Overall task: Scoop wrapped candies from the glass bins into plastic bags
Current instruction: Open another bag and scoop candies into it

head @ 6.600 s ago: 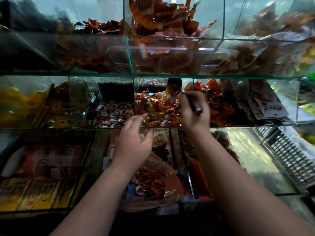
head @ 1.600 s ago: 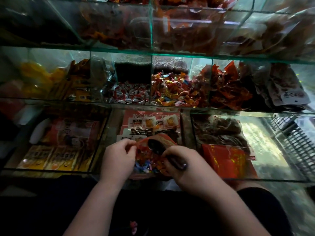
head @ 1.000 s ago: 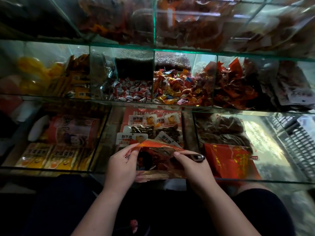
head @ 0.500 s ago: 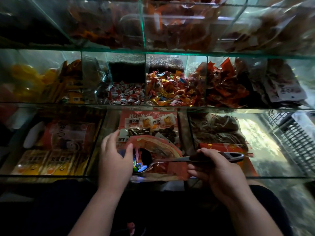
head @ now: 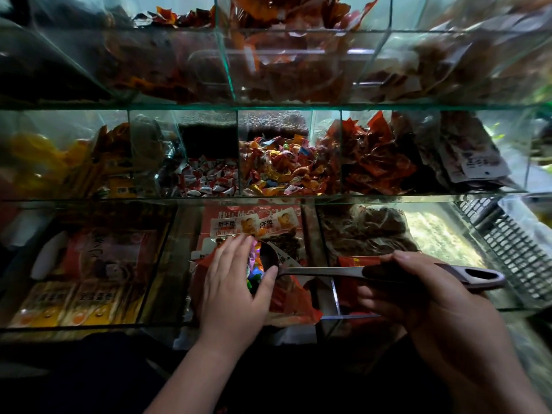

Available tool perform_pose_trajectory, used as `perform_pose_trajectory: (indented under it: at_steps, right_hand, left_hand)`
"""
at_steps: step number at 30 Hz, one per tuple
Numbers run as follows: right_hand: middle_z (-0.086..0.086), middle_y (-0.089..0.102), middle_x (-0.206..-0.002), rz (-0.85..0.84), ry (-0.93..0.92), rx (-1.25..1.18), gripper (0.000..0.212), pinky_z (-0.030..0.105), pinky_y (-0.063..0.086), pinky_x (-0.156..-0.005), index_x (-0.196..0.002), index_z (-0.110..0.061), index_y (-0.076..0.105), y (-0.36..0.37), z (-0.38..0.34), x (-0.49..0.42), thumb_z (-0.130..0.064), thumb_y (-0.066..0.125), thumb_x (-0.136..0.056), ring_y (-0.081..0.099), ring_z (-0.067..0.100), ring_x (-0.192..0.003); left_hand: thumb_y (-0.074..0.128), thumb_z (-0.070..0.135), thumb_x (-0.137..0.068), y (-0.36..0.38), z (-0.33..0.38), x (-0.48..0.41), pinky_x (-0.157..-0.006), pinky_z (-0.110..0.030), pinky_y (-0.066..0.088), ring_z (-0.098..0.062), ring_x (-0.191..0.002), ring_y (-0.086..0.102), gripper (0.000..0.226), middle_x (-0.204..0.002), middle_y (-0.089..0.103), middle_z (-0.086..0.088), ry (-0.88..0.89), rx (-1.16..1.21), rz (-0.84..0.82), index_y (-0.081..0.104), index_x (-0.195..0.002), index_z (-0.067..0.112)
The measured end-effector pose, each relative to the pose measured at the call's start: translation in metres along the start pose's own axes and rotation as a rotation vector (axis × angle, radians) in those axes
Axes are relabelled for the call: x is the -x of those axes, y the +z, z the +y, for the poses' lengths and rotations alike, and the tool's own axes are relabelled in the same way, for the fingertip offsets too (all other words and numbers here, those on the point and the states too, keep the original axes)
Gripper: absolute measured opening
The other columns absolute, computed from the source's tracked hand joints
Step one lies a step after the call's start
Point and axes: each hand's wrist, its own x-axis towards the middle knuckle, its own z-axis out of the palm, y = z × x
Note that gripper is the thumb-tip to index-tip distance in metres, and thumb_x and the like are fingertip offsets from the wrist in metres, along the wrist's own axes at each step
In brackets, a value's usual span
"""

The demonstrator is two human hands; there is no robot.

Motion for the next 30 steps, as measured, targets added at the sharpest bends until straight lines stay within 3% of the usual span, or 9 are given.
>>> perform_pose_trajectory:
  at_steps: [6,10,12,16,19,21,23,27,30]
  right_hand:
    - [0.011,0.075,-0.068,0.037,-0.126,-0.083,0.022,0.034,0.063,-0.057,-0.084,-0.01,0.064,-0.001,-0.035,-0.009,-0.023,0.051,-0.097,0.075,0.025,-0.058]
    - [0.004,0.074,-0.063,0.11,-0.236,-0.118,0.025,0.029,0.063,-0.056,-0.088,-0.013,0.061,0.009,-0.056,-0.033,-0.021,0.045,-0.106,0.074,0.02,-0.057]
    - [0.001,0.074,-0.064,0.153,-0.296,-0.098,0.022,0.027,0.062,-0.054,-0.091,-0.014,0.061,0.017,-0.058,-0.048,-0.02,0.048,-0.106,0.073,0.018,-0.058]
    - [0.003,0.079,-0.088,0.196,-0.593,0.19,0.01,0.033,0.063,-0.07,-0.093,-0.025,0.075,0.027,-0.038,-0.069,-0.026,0.067,-0.098,0.077,0.021,-0.08]
    - [-0.012,0.076,-0.094,0.075,-0.922,0.588,0.008,0.016,0.055,-0.072,-0.097,-0.029,0.074,0.025,-0.027,-0.078,-0.023,0.069,-0.097,0.074,0.007,-0.084]
    - [-0.017,0.072,-0.1,0.003,-0.991,0.736,0.01,0.014,0.051,-0.079,-0.1,-0.031,0.072,0.022,-0.025,-0.082,-0.022,0.068,-0.096,0.071,0.007,-0.092]
    - [-0.02,0.069,-0.105,-0.051,-1.024,0.833,0.012,0.02,0.052,-0.083,-0.102,-0.033,0.071,0.018,-0.022,-0.081,-0.022,0.068,-0.095,0.07,0.008,-0.098]
    - [-0.02,0.065,-0.11,-0.067,-1.087,0.934,0.012,0.032,0.053,-0.084,-0.106,-0.032,0.069,0.01,-0.026,-0.074,-0.025,0.068,-0.096,0.068,0.011,-0.104]
    - [-0.015,0.067,-0.112,-0.013,-1.105,0.923,0.012,0.034,0.054,-0.085,-0.107,-0.028,0.071,0.008,-0.017,-0.051,-0.025,0.068,-0.096,0.069,0.014,-0.105]
  left_hand:
    - [0.035,0.063,-0.099,-0.006,0.035,-0.061,-0.119,-0.031,0.011,-0.009,-0.15,0.014,0.065,-0.161,0.03,0.009,0.178,0.0,0.048,0.033,-0.155,0.029]
    - [0.041,0.054,-0.102,0.003,0.063,-0.129,-0.124,-0.043,0.015,-0.018,-0.151,0.014,0.061,-0.162,0.026,0.002,0.263,0.052,-0.004,0.031,-0.156,0.026]
    - [0.044,0.049,-0.103,0.015,0.073,-0.157,-0.124,-0.045,0.017,-0.023,-0.152,0.014,0.06,-0.164,0.023,-0.001,0.265,0.075,-0.043,0.031,-0.156,0.023]
    - [0.039,0.046,-0.106,0.044,0.079,-0.191,-0.123,-0.046,0.019,-0.025,-0.153,0.013,0.06,-0.167,0.013,-0.001,0.15,0.066,-0.192,0.021,-0.159,0.025]
    - [0.037,0.044,-0.106,0.054,0.079,-0.202,-0.098,-0.05,0.048,-0.028,-0.128,0.052,0.041,-0.146,0.049,-0.005,0.099,0.022,-0.345,0.042,-0.144,0.03]
    - [0.041,0.041,-0.104,0.053,0.076,-0.204,-0.076,-0.04,0.049,-0.023,-0.097,0.063,0.028,-0.11,0.065,0.003,0.151,-0.018,-0.389,0.056,-0.124,0.031]
    - [0.044,0.036,-0.102,0.048,0.071,-0.202,-0.07,-0.037,0.047,-0.018,-0.09,0.062,0.025,-0.101,0.065,0.009,0.188,0.019,-0.409,0.06,-0.121,0.033]
    - [0.055,0.027,-0.098,0.037,0.063,-0.198,-0.081,-0.021,0.044,-0.012,-0.106,0.059,0.028,-0.115,0.066,0.013,0.175,0.192,-0.389,0.065,-0.125,0.031]
    - [0.063,0.032,-0.096,0.031,0.061,-0.193,-0.097,-0.027,0.041,-0.017,-0.124,0.056,0.037,-0.135,0.062,0.004,0.079,0.289,-0.243,0.061,-0.133,0.023]
